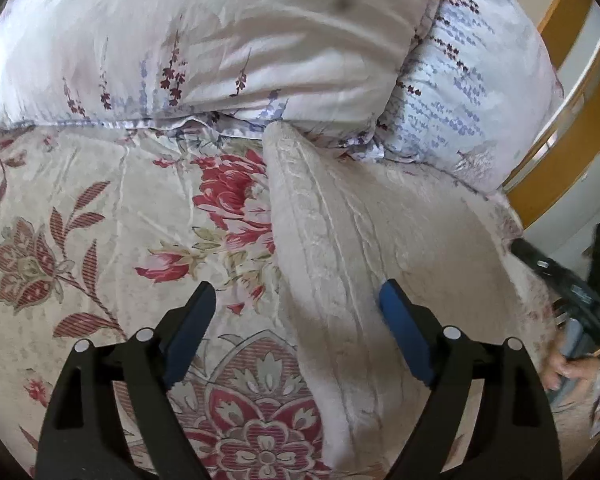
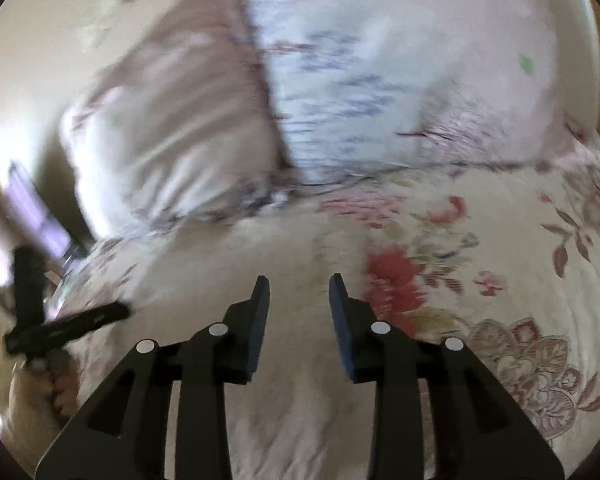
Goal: Fold small clothes
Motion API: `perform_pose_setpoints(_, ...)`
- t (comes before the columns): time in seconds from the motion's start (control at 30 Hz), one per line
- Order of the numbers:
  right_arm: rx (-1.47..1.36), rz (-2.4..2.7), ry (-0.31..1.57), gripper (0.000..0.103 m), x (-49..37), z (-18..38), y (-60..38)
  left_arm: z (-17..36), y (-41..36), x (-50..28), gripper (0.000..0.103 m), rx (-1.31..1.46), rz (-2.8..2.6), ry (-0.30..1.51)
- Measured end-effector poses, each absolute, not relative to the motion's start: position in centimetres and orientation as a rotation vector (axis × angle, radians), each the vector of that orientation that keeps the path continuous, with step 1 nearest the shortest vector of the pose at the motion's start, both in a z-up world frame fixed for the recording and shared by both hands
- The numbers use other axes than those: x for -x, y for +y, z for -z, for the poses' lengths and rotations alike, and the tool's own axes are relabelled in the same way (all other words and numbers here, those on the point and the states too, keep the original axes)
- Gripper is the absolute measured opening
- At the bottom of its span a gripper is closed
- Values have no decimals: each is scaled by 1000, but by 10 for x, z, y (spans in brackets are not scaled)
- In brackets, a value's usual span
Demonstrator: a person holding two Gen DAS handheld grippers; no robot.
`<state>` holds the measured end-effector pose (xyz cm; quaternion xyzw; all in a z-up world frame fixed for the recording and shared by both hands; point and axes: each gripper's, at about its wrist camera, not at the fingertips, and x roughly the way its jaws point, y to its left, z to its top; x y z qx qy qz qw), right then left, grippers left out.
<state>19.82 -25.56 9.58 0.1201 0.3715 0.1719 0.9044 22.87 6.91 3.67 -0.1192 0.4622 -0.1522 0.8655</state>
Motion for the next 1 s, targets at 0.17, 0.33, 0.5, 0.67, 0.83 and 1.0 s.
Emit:
perform_pose_setpoints(0.17, -69, -353, 934, 35, -195, -59, -223, -30, 58, -230, 89, 156, 263, 971)
perform_pose_setpoints(0.33, -127, -326, 899, 37, -193, -60, -225, -31, 57, -230, 93, 152, 232, 955)
perform_pose_setpoints(0.5, -130, -272, 782, 76, -160, -81, -231, -45, 67, -203, 93, 174, 253, 869)
perform_pose_setpoints(0.67, -121, -220, 718, 83, -133, -89, -241, -49, 78, -174, 95, 195, 249, 835)
perform_pose_setpoints(0.83, -121, -177, 697, 91, -114, -89, -247, -51, 80, -145, 99, 157, 205, 798)
perform_pose_setpoints(1.0, -85, -132, 697, 96, -101, -86, -240, -49, 70, -125, 101, 92, 164, 805)
